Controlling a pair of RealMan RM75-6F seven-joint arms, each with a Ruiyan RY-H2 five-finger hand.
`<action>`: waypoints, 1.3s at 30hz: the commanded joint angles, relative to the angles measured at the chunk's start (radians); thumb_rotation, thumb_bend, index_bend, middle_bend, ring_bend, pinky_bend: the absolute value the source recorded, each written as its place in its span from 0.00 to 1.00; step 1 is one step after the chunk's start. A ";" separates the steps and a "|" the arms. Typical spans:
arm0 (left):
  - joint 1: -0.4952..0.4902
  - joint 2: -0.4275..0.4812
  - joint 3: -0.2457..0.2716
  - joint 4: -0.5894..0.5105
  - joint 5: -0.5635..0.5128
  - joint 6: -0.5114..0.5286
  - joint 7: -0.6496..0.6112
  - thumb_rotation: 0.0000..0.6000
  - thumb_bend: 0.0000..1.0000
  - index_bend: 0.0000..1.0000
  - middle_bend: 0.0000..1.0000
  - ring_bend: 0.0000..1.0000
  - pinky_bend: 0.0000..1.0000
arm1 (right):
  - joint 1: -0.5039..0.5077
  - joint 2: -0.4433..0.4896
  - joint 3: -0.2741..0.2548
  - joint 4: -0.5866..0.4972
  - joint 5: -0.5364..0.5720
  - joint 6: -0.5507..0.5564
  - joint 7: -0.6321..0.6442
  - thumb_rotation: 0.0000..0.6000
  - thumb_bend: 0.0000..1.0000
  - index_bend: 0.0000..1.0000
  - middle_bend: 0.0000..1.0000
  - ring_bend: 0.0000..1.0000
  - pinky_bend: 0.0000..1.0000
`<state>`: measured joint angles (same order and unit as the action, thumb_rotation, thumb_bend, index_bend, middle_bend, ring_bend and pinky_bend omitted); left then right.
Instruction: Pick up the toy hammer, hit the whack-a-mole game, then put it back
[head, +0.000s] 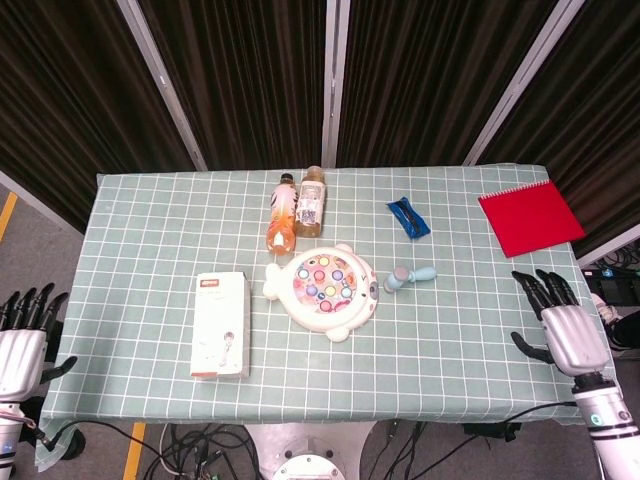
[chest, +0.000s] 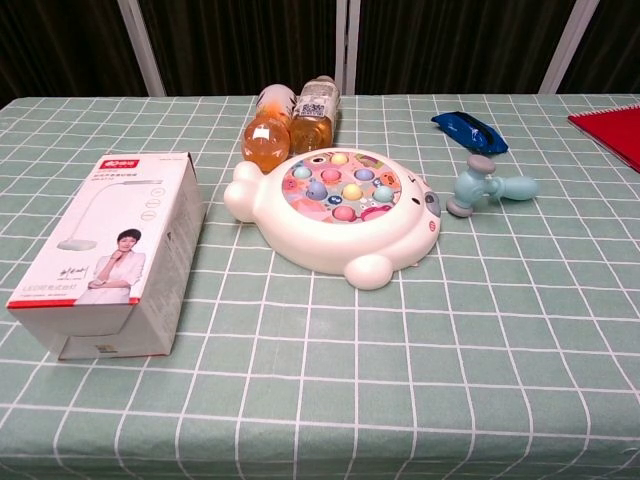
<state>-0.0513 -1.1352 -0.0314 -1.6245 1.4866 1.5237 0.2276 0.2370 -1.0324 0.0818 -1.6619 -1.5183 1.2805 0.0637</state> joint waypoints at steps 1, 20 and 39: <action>0.002 -0.001 0.003 0.003 -0.005 -0.006 -0.010 1.00 0.00 0.14 0.03 0.00 0.00 | 0.128 -0.036 0.053 0.051 0.072 -0.170 -0.001 1.00 0.21 0.09 0.16 0.01 0.09; -0.006 -0.012 -0.003 0.034 -0.056 -0.056 -0.042 1.00 0.00 0.15 0.03 0.00 0.00 | 0.467 -0.424 0.085 0.488 0.125 -0.542 0.096 1.00 0.26 0.27 0.28 0.13 0.20; -0.016 -0.016 -0.005 0.049 -0.055 -0.067 -0.060 1.00 0.00 0.15 0.03 0.00 0.00 | 0.518 -0.537 0.052 0.663 0.081 -0.516 0.229 1.00 0.34 0.44 0.39 0.26 0.34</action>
<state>-0.0676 -1.1510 -0.0364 -1.5757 1.4316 1.4568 0.1679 0.7518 -1.5635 0.1359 -1.0061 -1.4339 0.7612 0.2859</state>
